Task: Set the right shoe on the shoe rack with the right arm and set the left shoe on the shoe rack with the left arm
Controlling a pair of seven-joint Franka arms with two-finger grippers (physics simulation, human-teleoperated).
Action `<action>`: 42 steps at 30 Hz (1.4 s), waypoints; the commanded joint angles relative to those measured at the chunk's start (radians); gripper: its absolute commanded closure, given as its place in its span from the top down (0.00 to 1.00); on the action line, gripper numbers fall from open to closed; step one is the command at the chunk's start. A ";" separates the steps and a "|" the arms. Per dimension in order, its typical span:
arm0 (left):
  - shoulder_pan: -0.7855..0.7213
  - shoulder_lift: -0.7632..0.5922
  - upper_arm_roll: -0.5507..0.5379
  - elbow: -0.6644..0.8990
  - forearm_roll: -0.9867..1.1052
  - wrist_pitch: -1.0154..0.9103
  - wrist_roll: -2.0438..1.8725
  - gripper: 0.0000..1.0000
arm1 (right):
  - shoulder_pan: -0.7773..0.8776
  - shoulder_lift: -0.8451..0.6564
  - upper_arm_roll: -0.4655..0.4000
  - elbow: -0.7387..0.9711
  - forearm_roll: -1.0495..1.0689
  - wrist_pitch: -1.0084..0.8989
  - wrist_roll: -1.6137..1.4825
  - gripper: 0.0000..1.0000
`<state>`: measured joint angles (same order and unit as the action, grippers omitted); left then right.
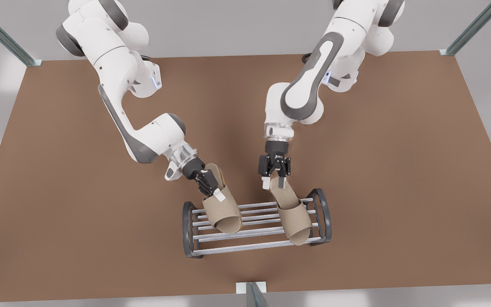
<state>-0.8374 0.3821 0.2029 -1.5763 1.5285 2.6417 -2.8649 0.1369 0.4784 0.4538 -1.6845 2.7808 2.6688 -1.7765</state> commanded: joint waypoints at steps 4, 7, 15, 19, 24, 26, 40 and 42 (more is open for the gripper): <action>0.018 -0.143 0.334 0.429 -1.574 -1.134 1.938 1.00 | 0.134 0.088 -0.139 0.098 -0.001 -0.001 -0.454 0.21; 0.067 -0.121 0.613 0.453 -1.731 -1.355 2.526 1.00 | 0.214 0.131 -0.221 0.147 0.000 -0.001 -0.449 0.21; 0.583 -0.117 -0.121 0.309 -1.450 -1.341 3.251 1.00 | 0.299 0.184 -0.307 0.184 0.002 -0.003 -0.446 0.79; 0.701 -0.227 -0.240 0.234 -1.453 -1.313 3.314 1.00 | 0.299 0.197 -0.308 0.195 0.000 -0.003 -0.449 1.00; 0.701 -0.253 -0.238 0.226 -1.450 -1.283 3.018 1.00 | 0.337 0.215 -0.350 0.201 0.003 -0.004 -0.449 1.00; 0.701 -0.282 -0.238 0.179 -1.452 -1.255 3.000 1.00 | 0.349 0.215 -0.362 0.201 0.005 -0.004 -0.449 1.00; 0.701 -0.273 -0.238 0.183 -1.455 -1.261 2.971 1.00 | 0.348 0.184 -0.369 0.124 -0.004 -0.017 -0.457 1.00; 0.701 -0.273 -0.238 0.183 -1.455 -1.261 2.971 1.00 | 0.345 0.169 -0.369 0.112 -0.004 -0.017 -0.457 1.00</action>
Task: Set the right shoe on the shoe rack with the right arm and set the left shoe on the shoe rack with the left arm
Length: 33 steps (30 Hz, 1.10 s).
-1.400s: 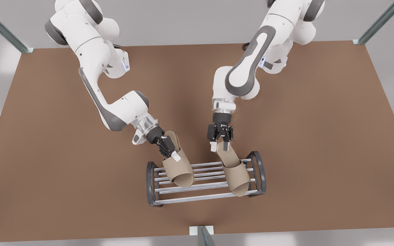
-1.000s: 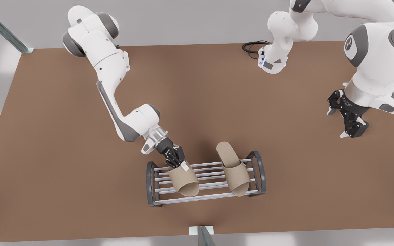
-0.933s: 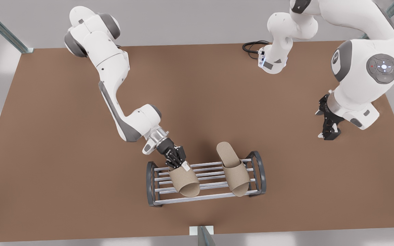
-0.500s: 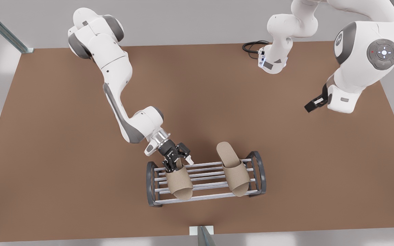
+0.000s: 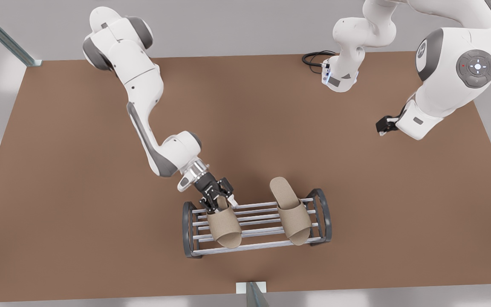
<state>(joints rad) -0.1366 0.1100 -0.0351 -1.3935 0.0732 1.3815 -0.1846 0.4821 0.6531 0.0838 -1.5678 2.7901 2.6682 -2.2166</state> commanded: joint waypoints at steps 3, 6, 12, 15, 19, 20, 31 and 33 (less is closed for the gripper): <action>0.000 -0.001 0.000 0.001 0.000 -0.001 0.292 1.00 | -0.002 -0.018 0.001 -0.005 -0.012 -0.014 -0.017 1.00; -0.001 0.000 0.000 0.001 0.000 -0.001 0.290 1.00 | -0.002 -0.026 0.001 -0.005 -0.012 -0.011 -0.017 1.00; -0.001 0.000 0.000 0.001 0.000 -0.002 0.292 1.00 | -0.005 -0.052 0.001 -0.046 -0.012 -0.014 -0.017 1.00; -0.001 -0.001 0.000 0.001 0.000 -0.002 0.290 1.00 | -0.005 -0.046 0.001 -0.043 -0.010 -0.016 -0.017 1.00; -0.001 -0.001 0.000 0.001 0.000 -0.004 0.290 1.00 | -0.005 -0.072 0.001 -0.075 -0.012 -0.016 -0.017 1.00; -0.001 -0.001 0.000 0.001 0.000 -0.004 0.290 1.00 | -0.007 -0.072 0.001 -0.081 -0.012 -0.018 -0.018 1.00; -0.001 -0.004 0.000 -0.001 0.000 -0.004 0.284 1.00 | -0.036 -0.437 -0.007 -0.409 -0.020 0.045 -0.017 1.00; -0.001 -0.004 0.000 -0.001 0.000 -0.004 0.283 1.00 | -0.040 -0.555 -0.003 -0.243 -0.021 0.251 -0.005 1.00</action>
<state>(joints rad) -0.1381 0.1064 -0.0351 -1.3951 0.0735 1.3780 0.0570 0.4452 0.1484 0.0768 -1.8232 2.7695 2.7272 -2.2349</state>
